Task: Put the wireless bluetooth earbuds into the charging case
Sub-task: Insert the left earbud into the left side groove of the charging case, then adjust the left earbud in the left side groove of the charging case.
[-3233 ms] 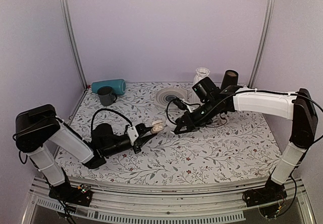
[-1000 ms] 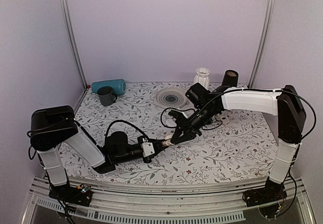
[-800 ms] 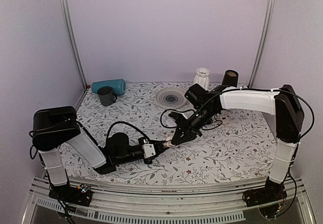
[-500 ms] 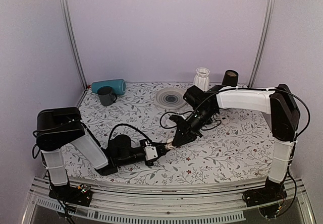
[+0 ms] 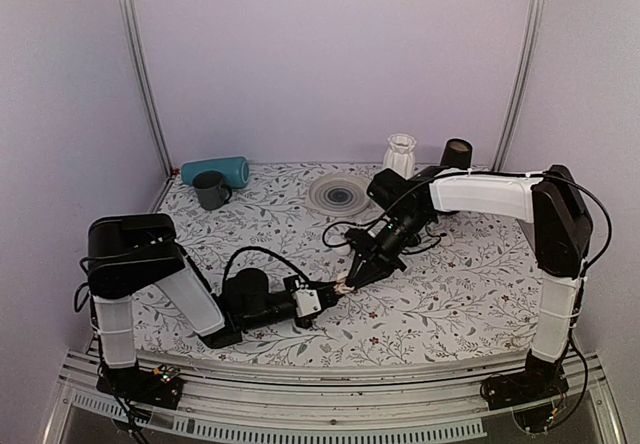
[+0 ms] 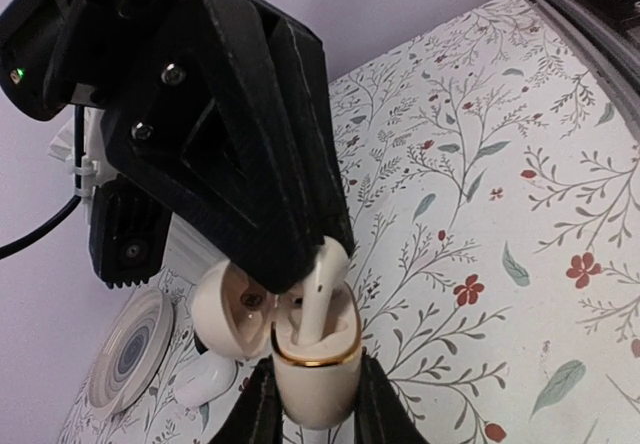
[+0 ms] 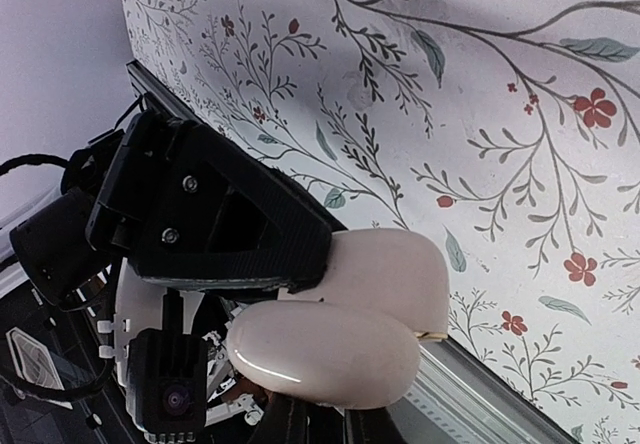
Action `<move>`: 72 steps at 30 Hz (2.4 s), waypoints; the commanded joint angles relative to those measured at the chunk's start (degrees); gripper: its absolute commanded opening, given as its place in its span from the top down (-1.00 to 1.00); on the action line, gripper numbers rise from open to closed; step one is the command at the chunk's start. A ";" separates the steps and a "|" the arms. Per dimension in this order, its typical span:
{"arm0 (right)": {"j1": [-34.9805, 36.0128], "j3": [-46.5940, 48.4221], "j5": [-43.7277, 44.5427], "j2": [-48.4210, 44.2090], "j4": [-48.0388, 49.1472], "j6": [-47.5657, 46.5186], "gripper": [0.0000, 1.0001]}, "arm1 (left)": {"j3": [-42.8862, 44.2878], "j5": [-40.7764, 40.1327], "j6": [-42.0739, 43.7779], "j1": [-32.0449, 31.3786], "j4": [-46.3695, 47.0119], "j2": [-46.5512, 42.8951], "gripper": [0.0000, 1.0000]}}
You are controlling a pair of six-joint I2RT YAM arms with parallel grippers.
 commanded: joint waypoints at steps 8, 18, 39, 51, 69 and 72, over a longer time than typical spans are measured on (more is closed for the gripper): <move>-0.84 2.32 1.99 0.72 4.32 7.21 0.74 | 3.98 0.25 -5.46 -2.12 5.10 2.21 1.00; -0.92 3.34 3.80 0.57 4.80 9.49 0.67 | 6.21 -2.41 -9.02 -2.18 4.16 3.48 1.00; -1.06 1.85 8.18 -4.64 5.69 9.87 0.31 | 6.84 -0.73 -18.45 -0.52 9.88 4.45 1.00; -1.06 -2.87 10.98 -10.86 8.07 9.42 -0.06 | 7.01 -0.76 -23.14 -0.18 13.12 4.67 1.00; 2.86 -11.12 25.34 -27.90 25.30 1.42 0.10 | 4.12 0.42 -37.10 3.25 23.06 1.41 1.00; 3.34 -14.93 30.19 -32.73 32.10 -1.19 0.12 | 3.60 1.73 -38.49 3.89 23.27 -0.61 1.00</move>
